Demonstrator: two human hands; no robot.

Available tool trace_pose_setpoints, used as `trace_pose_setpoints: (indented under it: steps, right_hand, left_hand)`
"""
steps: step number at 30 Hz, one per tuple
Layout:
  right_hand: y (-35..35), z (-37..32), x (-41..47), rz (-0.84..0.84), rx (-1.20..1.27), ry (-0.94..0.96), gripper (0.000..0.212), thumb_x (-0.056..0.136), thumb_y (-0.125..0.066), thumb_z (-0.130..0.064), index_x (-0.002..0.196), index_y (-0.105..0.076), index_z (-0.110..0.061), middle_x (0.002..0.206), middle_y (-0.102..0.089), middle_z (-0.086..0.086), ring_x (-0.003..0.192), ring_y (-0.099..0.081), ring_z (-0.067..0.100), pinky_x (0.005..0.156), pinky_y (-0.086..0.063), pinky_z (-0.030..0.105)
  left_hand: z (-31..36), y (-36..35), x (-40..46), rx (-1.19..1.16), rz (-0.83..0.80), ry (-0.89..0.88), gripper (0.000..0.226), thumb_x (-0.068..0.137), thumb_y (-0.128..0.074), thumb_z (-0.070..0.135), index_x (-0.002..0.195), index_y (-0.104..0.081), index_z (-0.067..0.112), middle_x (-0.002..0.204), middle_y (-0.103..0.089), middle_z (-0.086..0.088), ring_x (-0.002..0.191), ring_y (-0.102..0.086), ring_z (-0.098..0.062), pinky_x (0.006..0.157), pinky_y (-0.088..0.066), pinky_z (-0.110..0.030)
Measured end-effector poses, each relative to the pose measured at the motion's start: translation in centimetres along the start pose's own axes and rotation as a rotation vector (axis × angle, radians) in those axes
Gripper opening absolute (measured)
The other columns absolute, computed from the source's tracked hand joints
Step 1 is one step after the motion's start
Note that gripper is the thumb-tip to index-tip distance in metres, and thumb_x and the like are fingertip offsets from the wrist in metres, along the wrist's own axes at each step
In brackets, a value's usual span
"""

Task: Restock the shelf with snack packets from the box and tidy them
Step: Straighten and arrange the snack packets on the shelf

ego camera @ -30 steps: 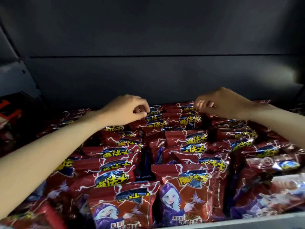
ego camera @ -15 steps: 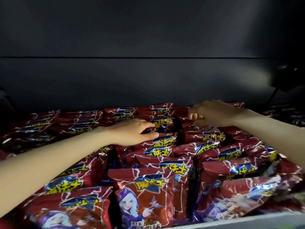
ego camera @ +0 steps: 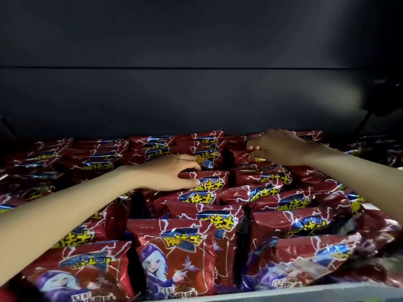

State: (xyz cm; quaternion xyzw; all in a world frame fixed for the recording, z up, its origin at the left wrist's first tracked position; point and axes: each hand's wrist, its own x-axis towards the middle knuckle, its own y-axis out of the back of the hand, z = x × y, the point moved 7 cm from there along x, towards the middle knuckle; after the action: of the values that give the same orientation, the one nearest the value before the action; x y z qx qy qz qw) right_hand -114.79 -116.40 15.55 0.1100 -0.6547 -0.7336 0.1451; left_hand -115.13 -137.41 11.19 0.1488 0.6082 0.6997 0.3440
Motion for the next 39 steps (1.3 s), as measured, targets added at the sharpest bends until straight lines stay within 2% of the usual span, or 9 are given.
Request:
trace_pose_setpoints:
  steps: [5,9,16,23,29,32,34,36,39]
  right_hand:
    - [0.2,-0.8,0.1,0.050,0.116,0.042,0.024,0.095,-0.055,-0.033,0.113,-0.064,-0.021,0.107,-0.068,-0.001,0.094,-0.064,0.019,0.074,-0.039,0.026]
    - [0.2,-3.4,1.3,0.039,0.233,0.101,0.020,0.094,-0.057,-0.032,0.106,-0.067,-0.019,0.100,-0.070,-0.001,0.092,-0.066,0.019,0.082,-0.049,0.033]
    - [0.2,-6.6,3.8,0.169,0.092,0.052,0.031,0.098,-0.049,-0.030,0.125,-0.059,-0.020,0.115,-0.067,0.009,0.107,-0.062,0.030,0.083,-0.046,0.034]
    - [-0.4,-6.8,3.3,-0.091,-0.040,0.165,0.038,0.093,-0.058,-0.036,0.125,-0.058,-0.016,0.115,-0.065,0.004,0.108,-0.060,0.023,0.083,-0.043,0.031]
    - [1.3,-8.3,4.8,0.138,0.028,0.118,0.033,0.093,-0.057,-0.040,0.118,-0.064,-0.020,0.113,-0.067,0.008,0.106,-0.061,0.031,0.082,-0.045,0.034]
    - [1.3,-9.2,5.7,0.177,0.081,0.090,0.034,0.093,-0.056,-0.038,0.122,-0.062,-0.021,0.118,-0.065,0.010,0.109,-0.060,0.032,0.082,-0.045,0.034]
    - [1.0,-9.8,6.0,0.163,0.101,0.109,0.036,0.093,-0.057,-0.039,0.122,-0.061,-0.019,0.117,-0.065,0.010,0.108,-0.061,0.031,0.081,-0.044,0.032]
    - [0.7,-10.1,6.0,0.127,0.119,0.141,0.038,0.091,-0.059,-0.039,0.122,-0.061,-0.015,0.111,-0.066,0.011,0.102,-0.062,0.029,0.076,-0.040,0.029]
    - [0.2,-10.0,5.6,0.019,0.138,0.195,0.051,0.089,-0.065,-0.031,0.135,-0.051,-0.015,0.114,-0.066,0.011,0.104,-0.061,0.026,0.084,-0.045,0.031]
  left_hand:
    - [-0.2,-0.2,0.0,-0.039,0.005,-0.010,0.052,0.092,-0.044,0.055,0.140,-0.038,0.035,0.155,-0.016,0.016,0.140,-0.023,-0.007,0.105,-0.018,-0.021]
    - [-0.2,-0.2,-0.3,-0.065,0.016,-0.008,0.053,0.092,-0.045,0.054,0.140,-0.038,0.035,0.154,-0.019,0.015,0.139,-0.024,-0.006,0.102,-0.018,-0.017]
    - [-0.1,0.0,-0.7,0.028,0.082,0.045,0.056,0.087,-0.043,0.064,0.138,-0.040,0.041,0.144,-0.042,0.015,0.131,-0.040,-0.010,0.108,-0.033,-0.030]
    - [-2.5,-1.3,-0.2,-0.072,0.082,0.057,0.058,0.081,-0.043,0.072,0.132,-0.048,0.043,0.131,-0.044,0.030,0.121,-0.041,0.006,0.104,-0.032,-0.022]
    - [-2.2,-0.9,-0.2,-0.135,0.097,0.041,0.058,0.082,-0.038,0.072,0.127,-0.055,0.039,0.124,-0.057,0.019,0.116,-0.051,-0.003,0.098,-0.037,-0.024]
    - [-2.0,0.3,-0.7,-0.308,0.199,0.037,0.059,0.077,-0.021,0.083,0.103,-0.060,0.048,0.089,-0.065,-0.001,0.088,-0.064,-0.024,0.079,-0.047,-0.033]
    - [-2.6,2.1,-0.9,-0.405,0.393,0.047,0.032,0.094,-0.037,0.054,0.089,-0.063,0.035,0.081,-0.070,-0.003,0.078,-0.069,-0.027,0.073,-0.054,-0.041]
    - [-3.0,3.7,-1.1,-0.341,0.523,0.046,0.003,0.090,-0.061,0.026,0.090,-0.063,0.022,0.083,-0.069,0.005,0.072,-0.068,-0.010,0.073,-0.055,-0.035]
    - [-2.4,4.1,-0.7,-0.172,0.477,0.013,0.035,0.074,-0.079,0.024,0.101,-0.059,0.022,0.087,-0.058,0.009,0.066,-0.062,-0.004,0.065,-0.052,-0.028]
